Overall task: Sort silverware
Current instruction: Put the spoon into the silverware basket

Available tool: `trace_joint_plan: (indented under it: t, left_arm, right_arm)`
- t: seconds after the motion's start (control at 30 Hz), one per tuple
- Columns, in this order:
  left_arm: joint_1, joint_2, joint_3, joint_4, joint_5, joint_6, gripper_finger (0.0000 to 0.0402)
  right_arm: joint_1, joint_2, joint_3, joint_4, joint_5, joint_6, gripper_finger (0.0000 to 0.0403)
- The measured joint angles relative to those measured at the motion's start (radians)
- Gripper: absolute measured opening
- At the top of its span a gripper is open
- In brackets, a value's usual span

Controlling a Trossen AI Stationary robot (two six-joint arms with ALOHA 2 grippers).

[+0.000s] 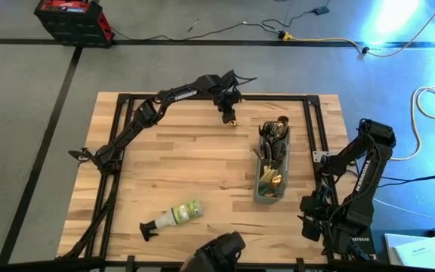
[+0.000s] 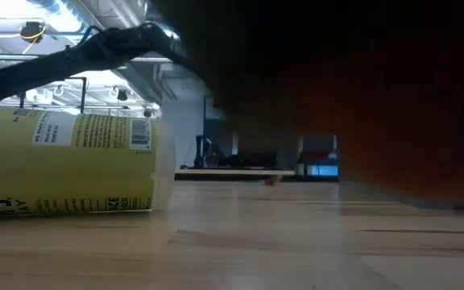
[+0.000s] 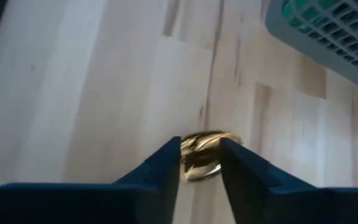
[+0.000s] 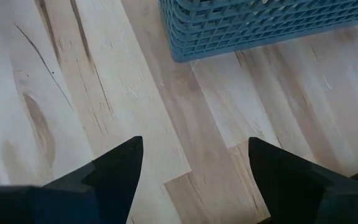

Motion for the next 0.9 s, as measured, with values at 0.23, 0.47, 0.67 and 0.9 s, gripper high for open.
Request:
trace_joint_plan:
  t: [0.23,0.47,0.67,0.9]
  left_arm:
    - [-0.038,0.0,0.0,0.013,-0.2,-0.074,0.0007]
    - [-0.031,0.0,0.0,-0.038,-0.205,0.008,0.0]
    - [-0.053,0.0,0.0,-0.052,-0.24,0.101,0.0]
    - [-0.065,-0.004,0.015,-0.012,-0.281,0.158,0.0]
  right_arm:
    - [0.0,0.0,0.0,0.001,0.0,0.0,0.0273]
    - [0.0,0.0,0.0,0.0,0.0,0.0,0.0273]
    - [0.0,0.0,0.0,-0.011,0.001,-0.03,0.0273]
    - [0.0,0.0,0.038,-0.117,-0.018,-0.043,0.0258]
